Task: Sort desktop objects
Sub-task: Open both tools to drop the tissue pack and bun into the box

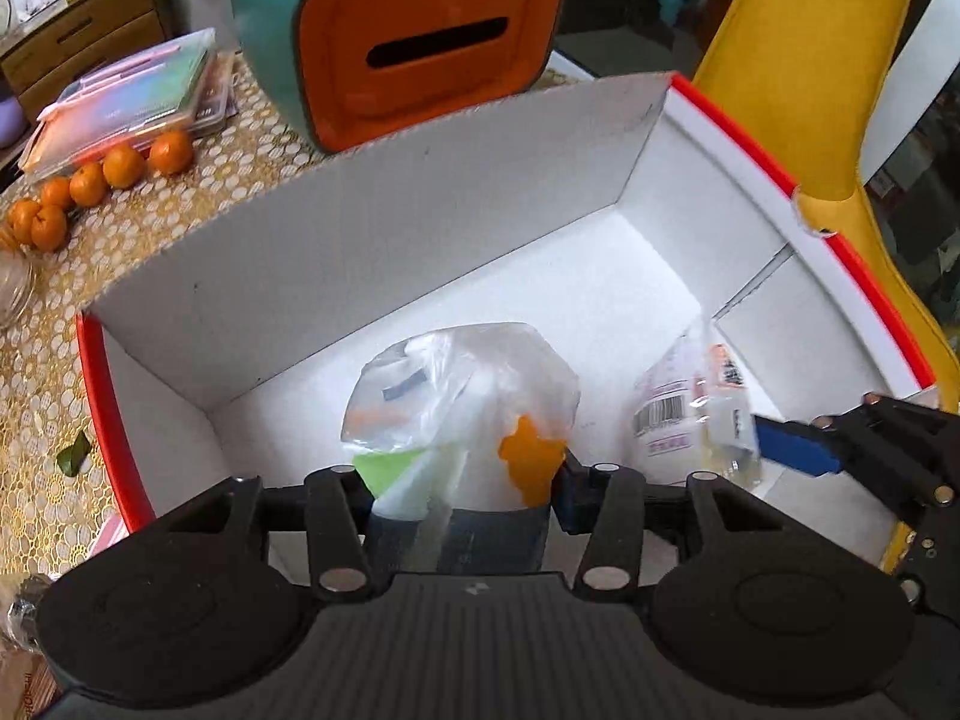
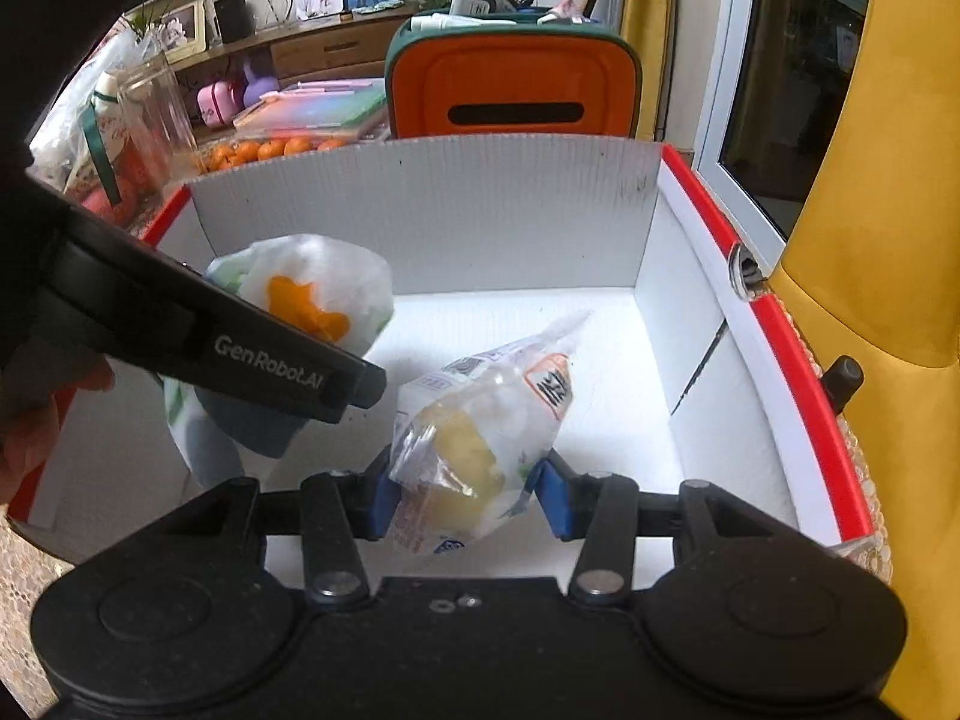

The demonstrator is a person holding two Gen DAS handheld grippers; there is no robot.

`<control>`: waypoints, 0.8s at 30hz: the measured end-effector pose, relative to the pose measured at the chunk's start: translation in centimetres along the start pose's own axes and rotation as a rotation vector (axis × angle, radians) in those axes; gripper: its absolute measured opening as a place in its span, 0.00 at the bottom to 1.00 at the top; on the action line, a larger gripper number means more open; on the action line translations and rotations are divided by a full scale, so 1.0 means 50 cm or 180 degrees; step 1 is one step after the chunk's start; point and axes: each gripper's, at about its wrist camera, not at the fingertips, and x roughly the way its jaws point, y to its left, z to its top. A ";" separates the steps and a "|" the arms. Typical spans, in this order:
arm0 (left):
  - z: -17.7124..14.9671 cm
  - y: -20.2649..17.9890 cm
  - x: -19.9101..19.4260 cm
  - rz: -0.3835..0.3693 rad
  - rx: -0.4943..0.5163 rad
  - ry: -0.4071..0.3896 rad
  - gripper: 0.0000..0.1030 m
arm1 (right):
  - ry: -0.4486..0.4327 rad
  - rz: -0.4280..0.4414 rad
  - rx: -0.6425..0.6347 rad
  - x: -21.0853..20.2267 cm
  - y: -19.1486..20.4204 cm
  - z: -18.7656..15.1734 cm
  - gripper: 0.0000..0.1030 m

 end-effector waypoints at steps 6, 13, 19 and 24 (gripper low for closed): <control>-0.007 0.003 0.008 -0.0057 0.0004 0.0027 0.67 | -0.0090 -0.0030 -0.0026 -0.009 0.000 -0.004 0.65; -0.014 -0.009 -0.033 -0.0117 0.0046 -0.0152 0.72 | -0.0193 -0.0082 -0.0099 -0.036 -0.003 -0.003 0.71; -0.041 -0.013 -0.100 -0.0166 0.0085 -0.0404 0.72 | -0.0326 -0.0042 -0.0111 -0.080 -0.004 -0.006 0.75; -0.071 -0.014 -0.149 -0.0257 0.0061 -0.0545 0.72 | -0.0419 0.0016 -0.0063 -0.111 0.004 -0.003 0.75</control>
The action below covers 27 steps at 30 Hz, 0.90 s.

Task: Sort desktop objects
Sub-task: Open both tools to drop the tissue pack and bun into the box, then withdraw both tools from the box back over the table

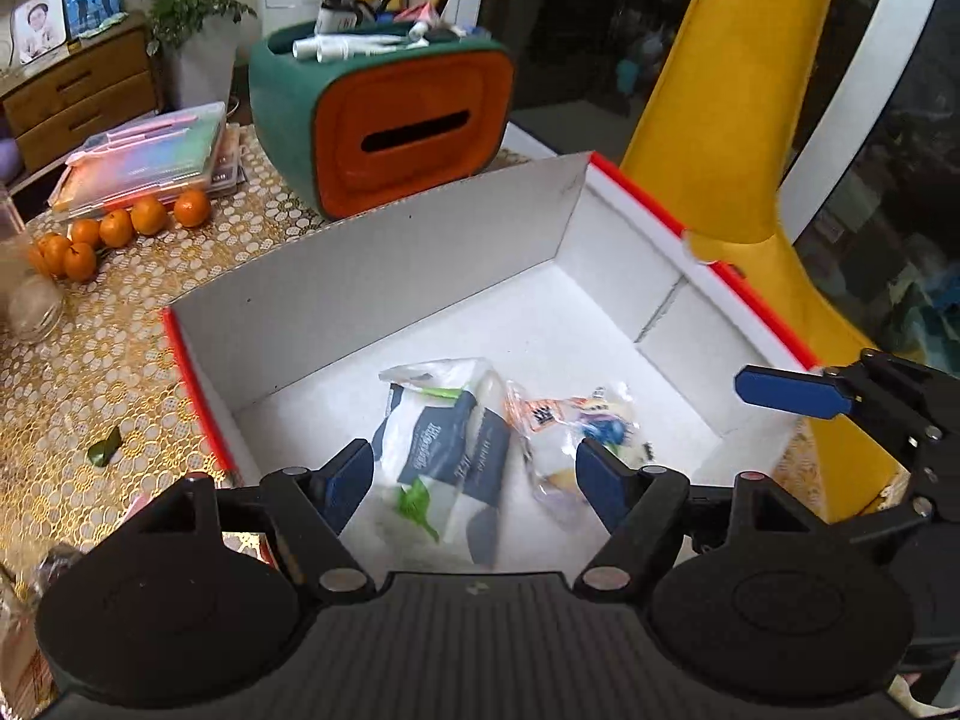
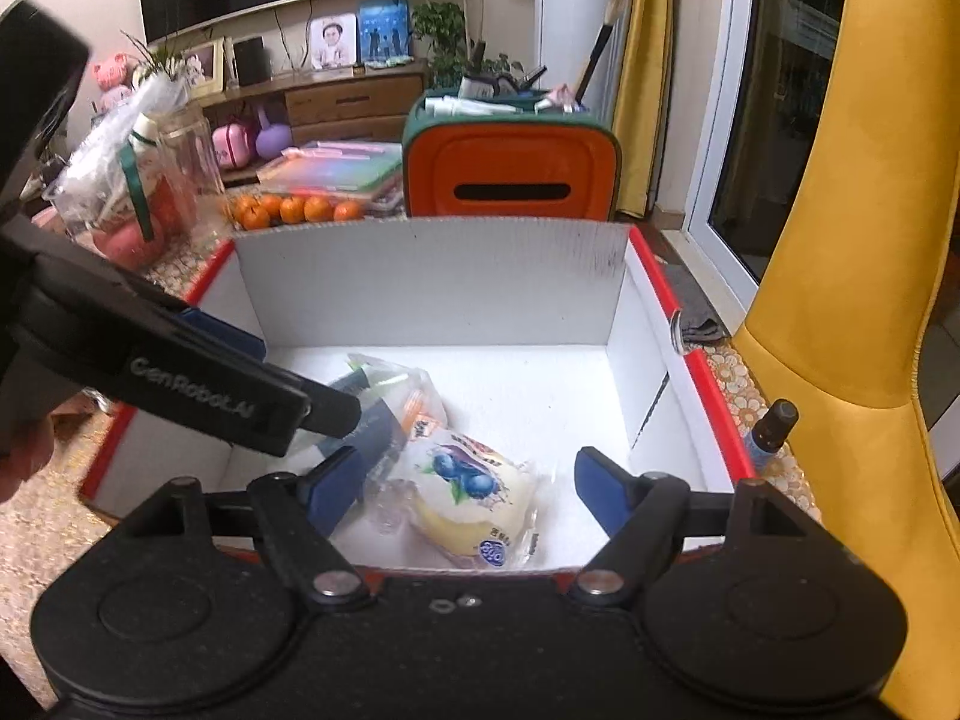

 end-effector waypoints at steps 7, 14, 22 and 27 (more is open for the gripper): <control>-0.033 0.003 -0.079 -0.0019 0.0008 -0.0146 0.72 | -0.0105 0.0080 -0.0005 -0.048 0.030 0.001 0.76; -0.078 0.020 -0.170 0.0094 0.0098 -0.0362 0.72 | -0.0195 0.0191 -0.0053 -0.097 0.073 -0.005 0.80; -0.140 0.062 -0.267 0.0272 0.0092 -0.0551 0.74 | -0.0266 0.0297 -0.0170 -0.141 0.151 -0.021 0.83; -0.195 0.106 -0.320 0.0396 0.0038 -0.0652 0.76 | -0.0311 0.0407 -0.0168 -0.162 0.198 -0.028 0.88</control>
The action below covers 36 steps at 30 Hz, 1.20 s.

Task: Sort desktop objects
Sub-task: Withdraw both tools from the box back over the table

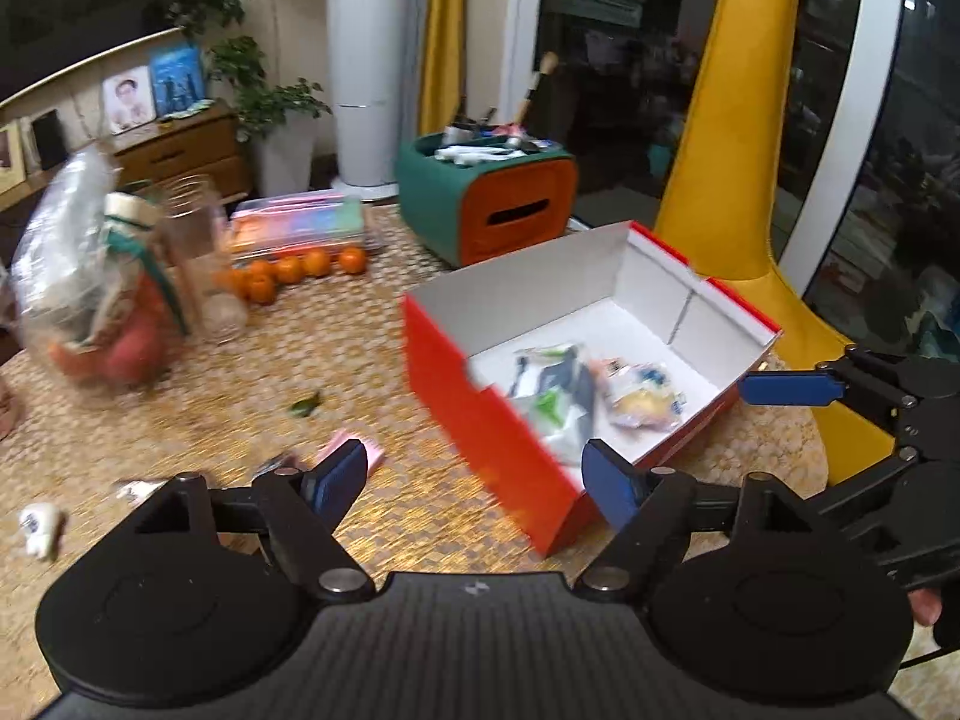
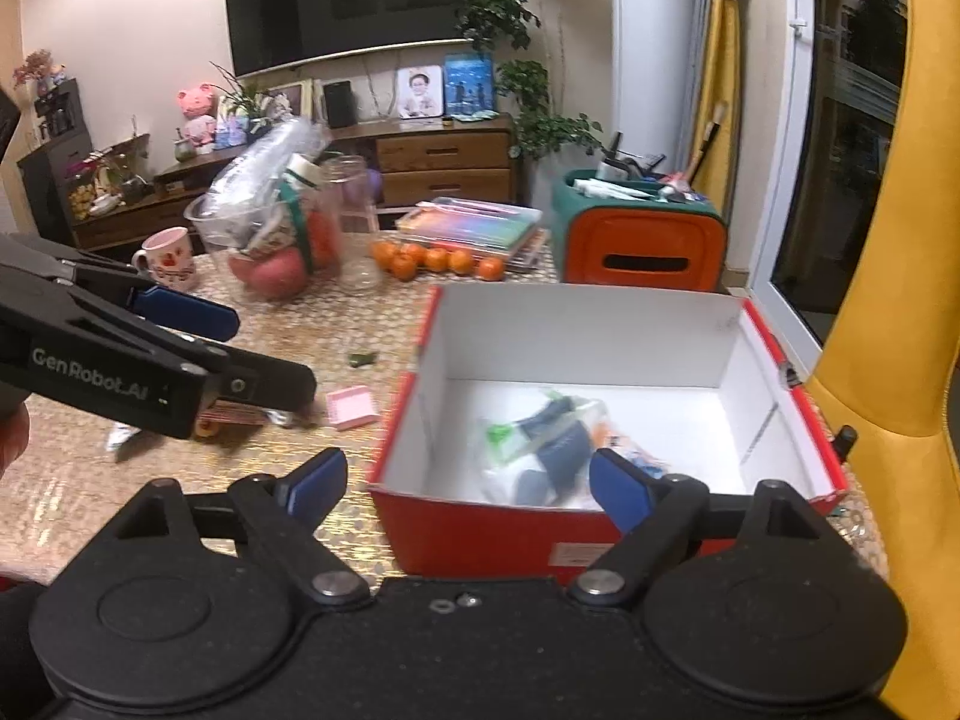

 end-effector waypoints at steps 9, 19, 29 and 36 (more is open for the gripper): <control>-0.104 0.122 -0.069 0.0207 -0.0319 0.0008 0.76 | -0.0070 0.0141 -0.0034 -0.010 0.094 -0.016 0.93; -0.200 0.222 -0.132 0.0440 -0.0528 -0.0098 0.80 | -0.0202 0.0205 -0.0073 -0.008 0.197 -0.025 0.97; -0.259 0.285 -0.156 0.0541 -0.0617 -0.0211 0.89 | -0.0145 0.0184 -0.0035 0.019 0.262 -0.034 0.99; -0.287 0.318 -0.151 0.0500 -0.0706 -0.0292 1.00 | -0.0140 0.0150 -0.0043 0.043 0.292 -0.033 0.99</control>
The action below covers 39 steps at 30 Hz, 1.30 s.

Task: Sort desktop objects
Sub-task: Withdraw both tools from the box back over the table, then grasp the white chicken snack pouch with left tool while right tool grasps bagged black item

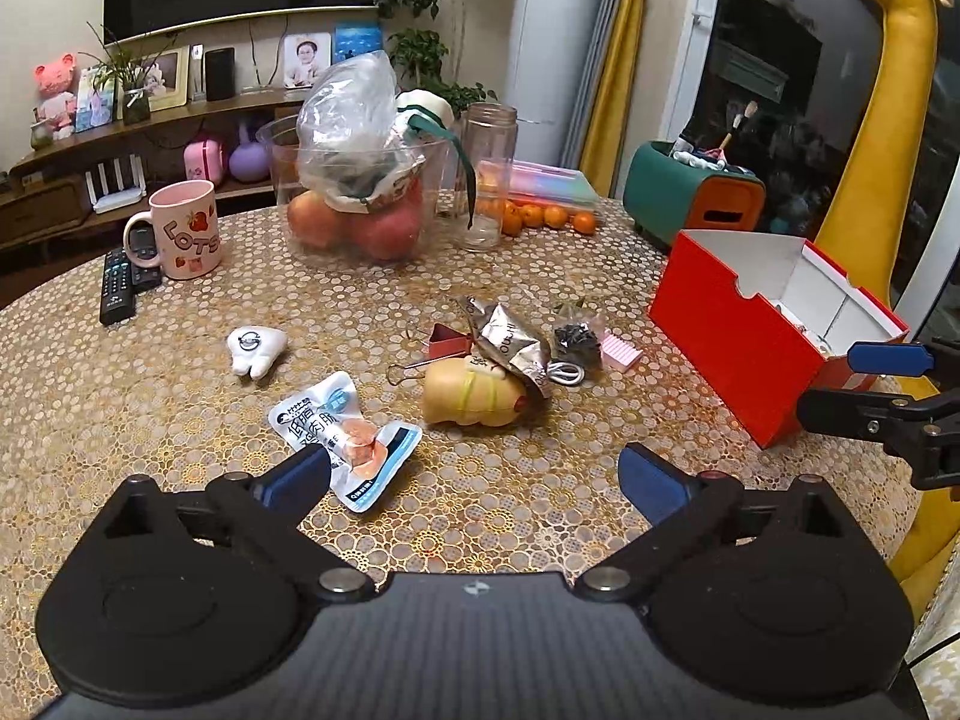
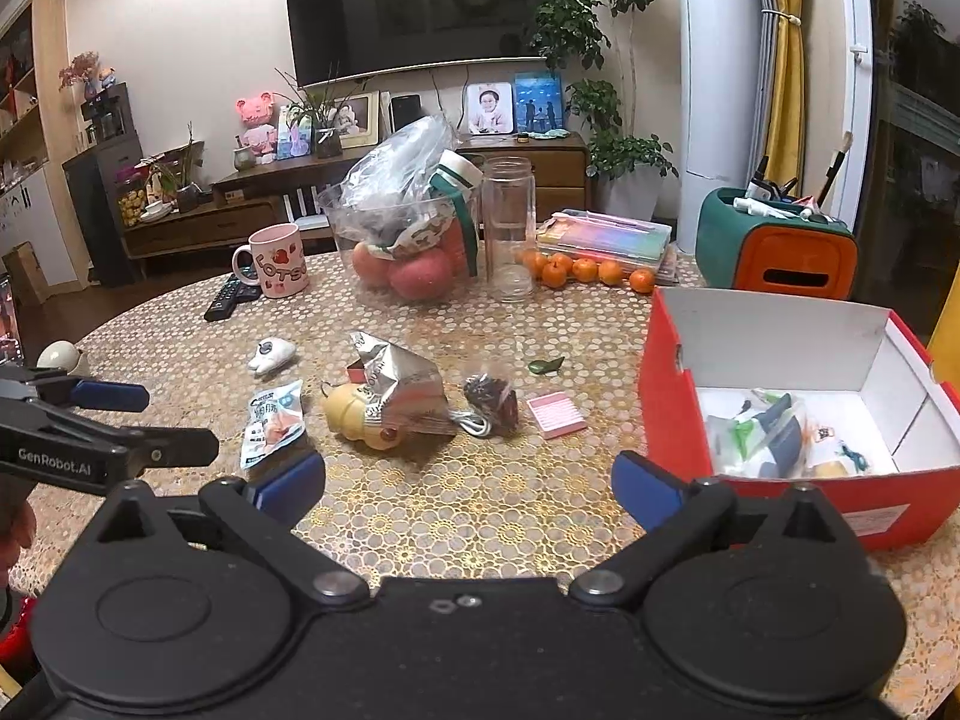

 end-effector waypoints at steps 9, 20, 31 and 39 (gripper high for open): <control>-0.019 0.030 0.040 0.0029 -0.0077 0.0077 1.00 | 0.0047 -0.0065 -0.0036 0.043 0.019 -0.001 0.99; -0.030 0.070 0.112 0.0202 -0.0206 0.0226 1.00 | 0.0185 -0.0091 -0.0045 0.116 0.019 -0.001 0.99; -0.025 0.083 0.181 0.0390 -0.0140 0.0301 1.00 | 0.0304 -0.0153 -0.0089 0.210 0.002 0.009 0.98; 0.013 0.131 0.225 0.0460 -0.0549 0.0501 1.00 | 0.0342 -0.0157 -0.0133 0.262 -0.020 0.025 0.96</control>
